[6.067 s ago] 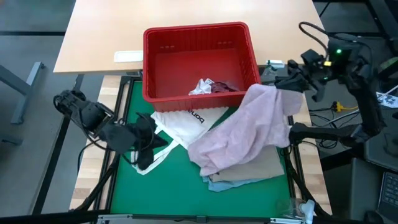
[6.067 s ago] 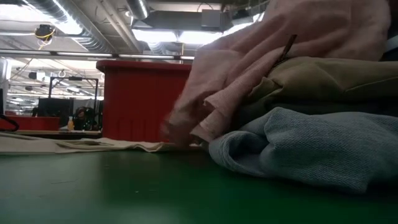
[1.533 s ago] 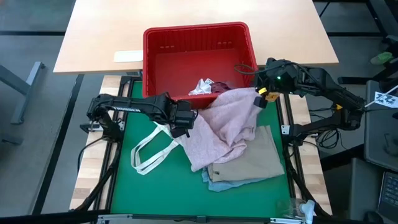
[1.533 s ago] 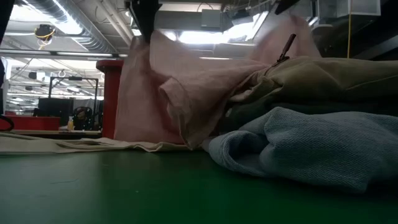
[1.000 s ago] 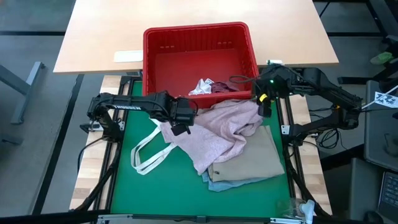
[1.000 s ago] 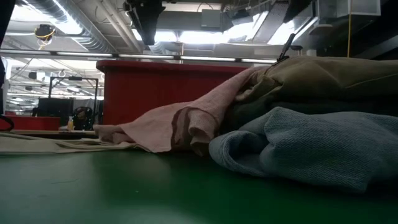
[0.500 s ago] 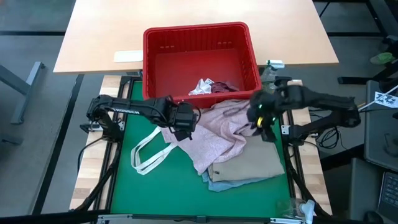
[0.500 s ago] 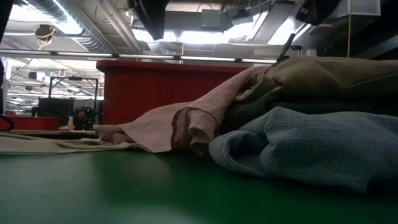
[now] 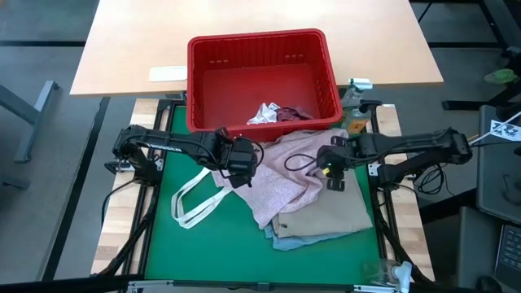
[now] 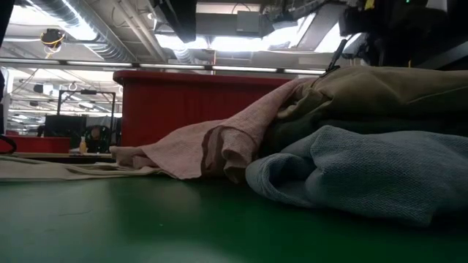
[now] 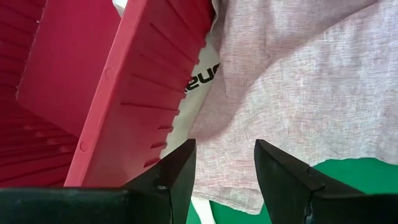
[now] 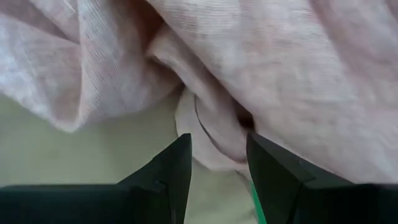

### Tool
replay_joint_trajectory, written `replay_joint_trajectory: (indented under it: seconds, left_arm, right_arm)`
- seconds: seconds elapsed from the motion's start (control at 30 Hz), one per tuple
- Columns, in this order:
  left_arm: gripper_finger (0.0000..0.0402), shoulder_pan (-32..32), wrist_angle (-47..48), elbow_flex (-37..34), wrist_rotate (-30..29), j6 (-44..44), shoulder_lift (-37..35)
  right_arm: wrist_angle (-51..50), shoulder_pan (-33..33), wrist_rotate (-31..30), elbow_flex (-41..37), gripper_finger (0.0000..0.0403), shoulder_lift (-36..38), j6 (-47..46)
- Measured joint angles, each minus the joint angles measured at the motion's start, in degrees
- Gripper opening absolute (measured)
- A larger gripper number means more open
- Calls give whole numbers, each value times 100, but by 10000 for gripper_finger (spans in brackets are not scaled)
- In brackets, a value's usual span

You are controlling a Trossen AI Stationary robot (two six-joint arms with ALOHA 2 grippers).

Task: Fold laundry
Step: Fold the pink shirt

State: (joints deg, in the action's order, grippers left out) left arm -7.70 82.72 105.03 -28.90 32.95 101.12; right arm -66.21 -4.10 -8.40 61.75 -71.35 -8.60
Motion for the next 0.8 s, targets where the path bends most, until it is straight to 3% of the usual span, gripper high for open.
replay_joint_trajectory:
  seconds: [0.4, 0.5, 0.67, 0.8]
  left_arm:
    - [157, -2, -459, 1, 4, 2, 0]
    - [157, -31, -729, 1, 115, -5, 0]
    - [157, -164, -1331, 1, 531, -7, 9]
    - [157, -372, -1828, 3, 678, -9, 157]
  right_arm:
    - [1379, -2, -212, -852, 148, -2, 7]
    - [1380, -2, -213, -852, 114, -2, 7]
    - [1301, -1, 39, -806, 16, -2, 12]
    - [921, -2, 197, -383, 24, -4, 29]
